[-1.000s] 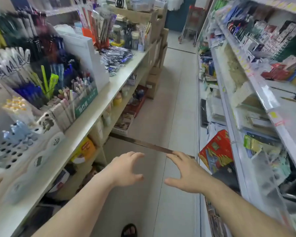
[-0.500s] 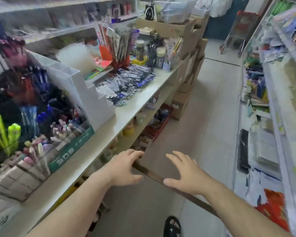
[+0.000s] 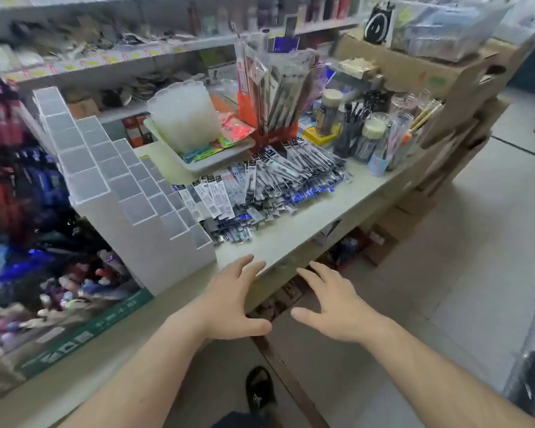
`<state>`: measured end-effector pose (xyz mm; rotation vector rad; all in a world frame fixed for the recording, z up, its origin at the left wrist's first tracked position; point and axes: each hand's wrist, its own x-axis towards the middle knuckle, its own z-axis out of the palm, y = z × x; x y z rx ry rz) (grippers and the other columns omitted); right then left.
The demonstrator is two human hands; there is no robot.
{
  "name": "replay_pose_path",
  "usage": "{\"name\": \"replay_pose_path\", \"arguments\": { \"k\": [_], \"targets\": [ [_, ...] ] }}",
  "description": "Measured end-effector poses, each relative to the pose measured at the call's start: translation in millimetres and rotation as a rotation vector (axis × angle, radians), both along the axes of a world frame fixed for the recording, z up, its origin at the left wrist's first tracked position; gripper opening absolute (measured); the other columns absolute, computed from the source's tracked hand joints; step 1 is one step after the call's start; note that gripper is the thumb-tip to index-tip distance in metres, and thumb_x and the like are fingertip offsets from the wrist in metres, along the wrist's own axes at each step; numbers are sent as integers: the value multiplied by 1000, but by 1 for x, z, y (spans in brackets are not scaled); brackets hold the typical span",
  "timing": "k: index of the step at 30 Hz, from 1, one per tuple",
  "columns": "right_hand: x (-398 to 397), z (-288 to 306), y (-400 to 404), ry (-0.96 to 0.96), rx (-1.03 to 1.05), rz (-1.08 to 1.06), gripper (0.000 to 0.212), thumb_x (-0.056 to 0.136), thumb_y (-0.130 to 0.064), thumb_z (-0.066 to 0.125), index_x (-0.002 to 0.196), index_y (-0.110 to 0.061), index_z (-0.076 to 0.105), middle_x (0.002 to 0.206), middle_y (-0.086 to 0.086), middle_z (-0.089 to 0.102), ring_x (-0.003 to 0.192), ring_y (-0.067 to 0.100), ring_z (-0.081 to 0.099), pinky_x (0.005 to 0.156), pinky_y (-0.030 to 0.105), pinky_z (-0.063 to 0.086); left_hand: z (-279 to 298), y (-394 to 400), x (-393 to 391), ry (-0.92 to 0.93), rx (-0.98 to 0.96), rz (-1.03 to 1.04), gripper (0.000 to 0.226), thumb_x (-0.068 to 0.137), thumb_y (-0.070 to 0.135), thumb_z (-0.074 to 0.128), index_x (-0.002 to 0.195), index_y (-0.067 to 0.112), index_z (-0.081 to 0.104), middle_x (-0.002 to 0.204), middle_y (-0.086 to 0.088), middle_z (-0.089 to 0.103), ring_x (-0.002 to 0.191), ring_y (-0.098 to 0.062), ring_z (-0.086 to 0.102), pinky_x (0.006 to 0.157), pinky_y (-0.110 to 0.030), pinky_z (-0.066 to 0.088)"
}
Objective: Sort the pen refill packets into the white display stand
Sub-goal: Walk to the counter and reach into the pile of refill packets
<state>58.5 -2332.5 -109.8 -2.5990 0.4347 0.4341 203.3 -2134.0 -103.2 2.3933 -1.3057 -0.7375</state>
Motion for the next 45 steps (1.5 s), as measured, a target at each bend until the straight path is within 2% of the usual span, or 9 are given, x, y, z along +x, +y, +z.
{"name": "replay_pose_path", "arguments": {
  "k": [7, 15, 20, 25, 32, 35, 38, 42, 45],
  "targets": [
    [99, 1, -72, 0, -48, 46, 83, 92, -67, 44, 158, -33, 6, 166, -3, -6, 151, 19, -5, 122, 44, 5, -15, -80, 76, -13, -35, 58, 103, 80, 61, 62, 156, 36, -2, 163, 9, -17, 151, -18, -11, 122, -45, 7],
    [193, -10, -121, 24, -48, 169, 89, 89, -71, 44, 158, -33, 3, 166, 0, -7, 152, 22, -6, 123, 46, 5, -32, -116, 137, -26, 6, 253, 101, 81, 61, 59, 157, 33, -2, 164, 4, -14, 152, -20, -14, 124, -44, 2],
    [259, -24, -143, 9, -58, 357, 91, 87, -72, 48, 158, -34, 5, 166, -2, -8, 153, 25, -5, 123, 49, 3, -38, -125, 170, -97, 54, 498, 100, 80, 56, 63, 157, 26, 7, 164, -4, 0, 152, -25, 1, 123, -42, 9],
    [318, -29, -161, -38, -121, 616, 89, 89, -67, 50, 158, -33, 6, 166, -1, -11, 153, 25, -7, 121, 46, -3, -41, -140, 190, -64, 149, 769, 99, 81, 53, 64, 158, 25, 8, 165, -5, 2, 152, -25, 2, 123, -43, 10],
    [368, -53, -155, -19, -163, 914, 76, 88, -79, 29, 154, -50, 5, 166, 0, -14, 152, 23, -20, 120, 53, -13, -50, -159, 211, -86, 245, 1081, 87, 84, 52, 61, 155, 23, 20, 164, -10, 12, 151, -26, 8, 122, -43, 13],
    [372, -54, -168, -21, -167, 884, 75, 87, -81, 25, 154, -49, 15, 167, -2, -8, 152, 20, -17, 120, 52, -15, -58, -156, 213, -1, 327, 1150, 88, 85, 63, 54, 156, 29, 14, 165, -13, -1, 152, -33, -2, 122, -48, 6],
    [383, -45, -192, 0, -210, 794, 72, 88, -82, 21, 150, -47, 30, 167, -4, 1, 153, 19, -11, 120, 51, -15, -62, -159, 215, 44, 372, 1092, 91, 86, 69, 47, 157, 31, 4, 165, -15, -8, 151, -38, -8, 121, -52, 4],
    [388, -31, -188, -63, -295, 676, 71, 90, -78, 23, 137, -36, 55, 166, -2, 15, 154, 18, -2, 121, 49, -13, -62, -180, 208, 59, 331, 914, 91, 85, 68, 46, 157, 34, 2, 165, -14, -4, 150, -39, -4, 120, -53, 7],
    [384, -31, -159, -176, -170, 672, 66, 94, -68, 33, 147, -29, 44, 166, -3, 15, 154, 14, 1, 122, 41, -11, -57, -183, 207, 37, 333, 808, 87, 83, 70, 46, 155, 39, 8, 165, -11, 2, 149, -38, 2, 118, -54, 10]
  ]
}}
